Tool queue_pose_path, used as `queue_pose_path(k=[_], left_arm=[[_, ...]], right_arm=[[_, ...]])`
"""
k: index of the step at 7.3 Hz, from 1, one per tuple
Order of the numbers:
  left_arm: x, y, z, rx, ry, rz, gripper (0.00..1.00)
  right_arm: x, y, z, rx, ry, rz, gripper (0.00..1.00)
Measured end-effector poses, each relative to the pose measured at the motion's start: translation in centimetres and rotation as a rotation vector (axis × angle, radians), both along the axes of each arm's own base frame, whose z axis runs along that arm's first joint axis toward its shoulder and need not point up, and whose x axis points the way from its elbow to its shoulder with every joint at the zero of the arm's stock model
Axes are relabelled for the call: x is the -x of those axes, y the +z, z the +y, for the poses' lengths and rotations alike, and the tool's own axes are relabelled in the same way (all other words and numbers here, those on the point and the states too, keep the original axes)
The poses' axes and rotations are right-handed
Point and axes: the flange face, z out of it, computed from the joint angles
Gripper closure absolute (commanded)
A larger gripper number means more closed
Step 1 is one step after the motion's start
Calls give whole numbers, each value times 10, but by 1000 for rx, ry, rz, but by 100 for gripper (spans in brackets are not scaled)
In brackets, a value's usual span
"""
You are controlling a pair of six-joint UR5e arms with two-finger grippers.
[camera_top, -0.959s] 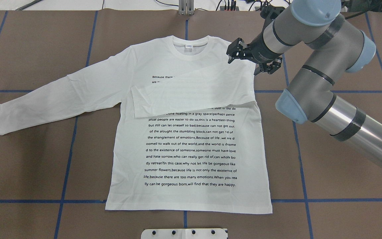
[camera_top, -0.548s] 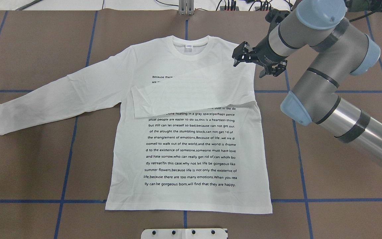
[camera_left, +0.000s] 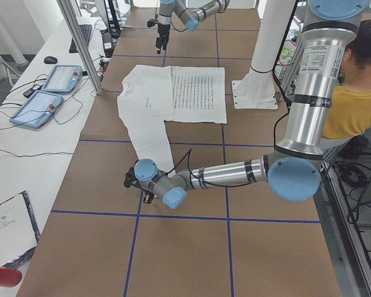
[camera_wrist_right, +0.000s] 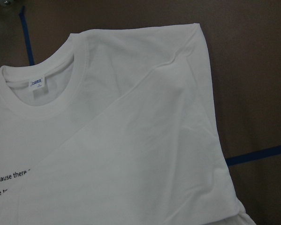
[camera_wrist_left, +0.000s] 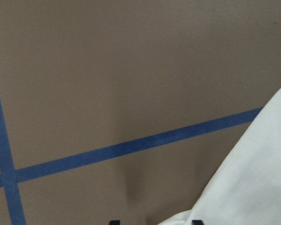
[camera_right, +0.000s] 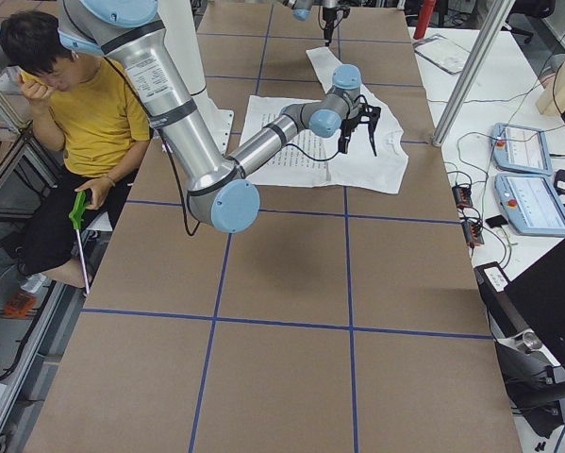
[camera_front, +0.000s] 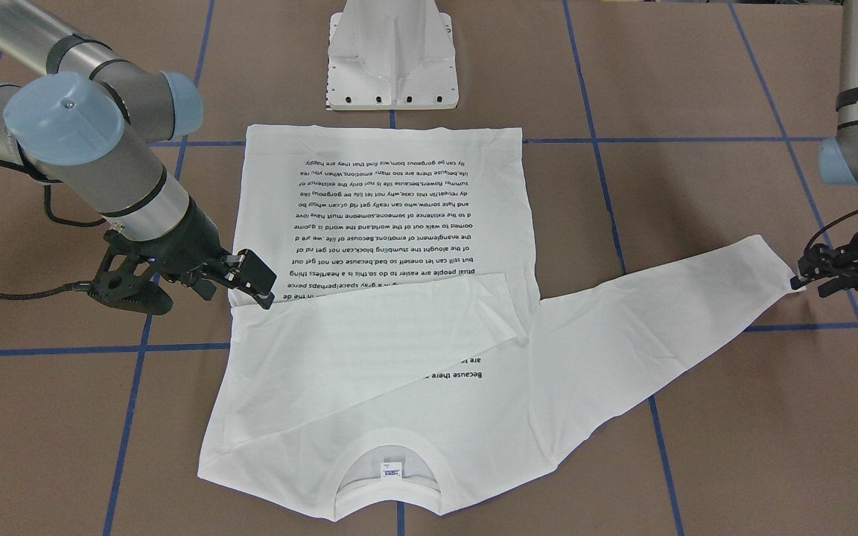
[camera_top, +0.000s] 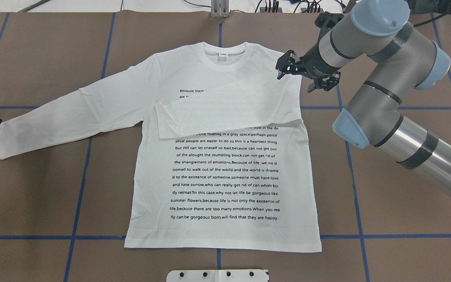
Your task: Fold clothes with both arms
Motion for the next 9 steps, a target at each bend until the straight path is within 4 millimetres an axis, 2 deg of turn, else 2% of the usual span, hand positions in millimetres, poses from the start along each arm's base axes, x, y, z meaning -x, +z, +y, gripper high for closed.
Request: queue_pose_path(k=[3, 7, 8, 9], left_arm=[[-7, 1, 3, 3, 13, 0, 43], [-7, 5, 5, 7, 16, -4, 55], [-7, 5, 5, 6, 18, -4, 55], [-7, 5, 5, 5, 19, -4, 45]], right_arm=[[0, 3, 0, 3, 0, 3, 1], [-2, 4, 0, 4, 2, 3, 1], [-3, 4, -1, 4, 5, 3, 1], [-5, 3, -2, 5, 8, 3, 1]])
